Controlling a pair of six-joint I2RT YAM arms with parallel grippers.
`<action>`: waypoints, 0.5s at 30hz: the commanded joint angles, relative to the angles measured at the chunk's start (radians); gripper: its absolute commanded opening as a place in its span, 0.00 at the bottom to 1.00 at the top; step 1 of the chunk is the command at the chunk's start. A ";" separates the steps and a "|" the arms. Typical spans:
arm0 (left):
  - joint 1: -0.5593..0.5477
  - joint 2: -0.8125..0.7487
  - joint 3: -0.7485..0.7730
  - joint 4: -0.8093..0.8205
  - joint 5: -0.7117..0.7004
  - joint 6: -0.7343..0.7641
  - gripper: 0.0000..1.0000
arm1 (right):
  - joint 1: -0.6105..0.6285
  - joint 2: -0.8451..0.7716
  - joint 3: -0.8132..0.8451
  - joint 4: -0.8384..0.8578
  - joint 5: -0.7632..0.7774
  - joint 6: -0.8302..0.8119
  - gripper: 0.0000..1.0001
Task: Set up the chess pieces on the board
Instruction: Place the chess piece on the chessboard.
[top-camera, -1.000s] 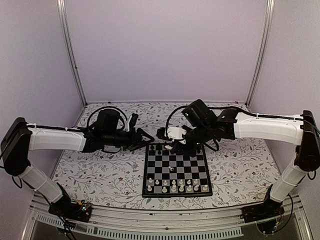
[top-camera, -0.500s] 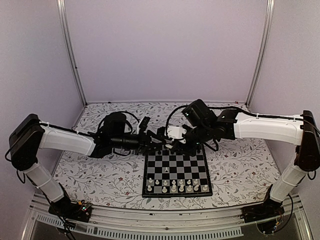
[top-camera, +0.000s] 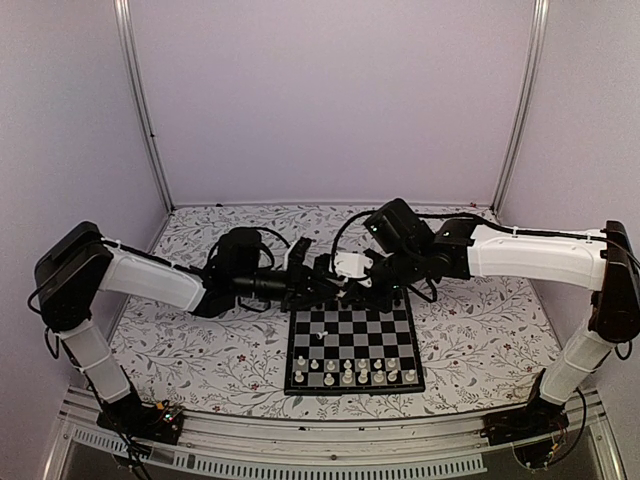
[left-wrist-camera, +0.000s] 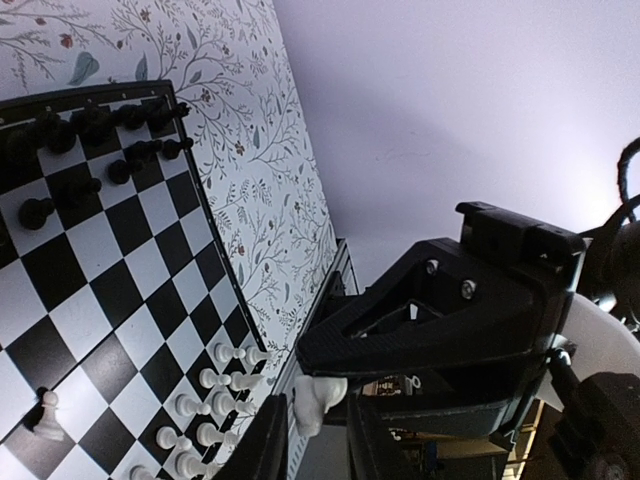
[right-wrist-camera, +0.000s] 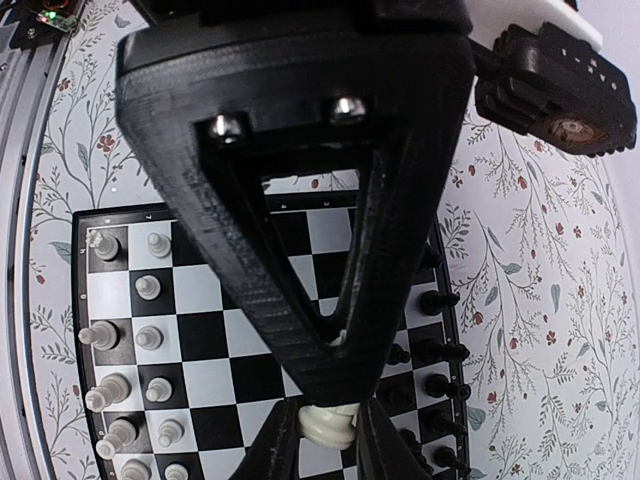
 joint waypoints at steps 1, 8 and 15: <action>-0.013 0.025 0.032 0.063 0.036 -0.009 0.19 | -0.006 -0.018 0.005 0.012 -0.009 -0.009 0.21; -0.012 0.022 0.048 0.024 0.034 0.041 0.01 | -0.011 -0.021 -0.008 0.011 -0.005 -0.003 0.41; -0.048 -0.161 0.215 -0.633 -0.243 0.510 0.00 | -0.196 -0.178 -0.095 0.027 -0.229 0.000 0.72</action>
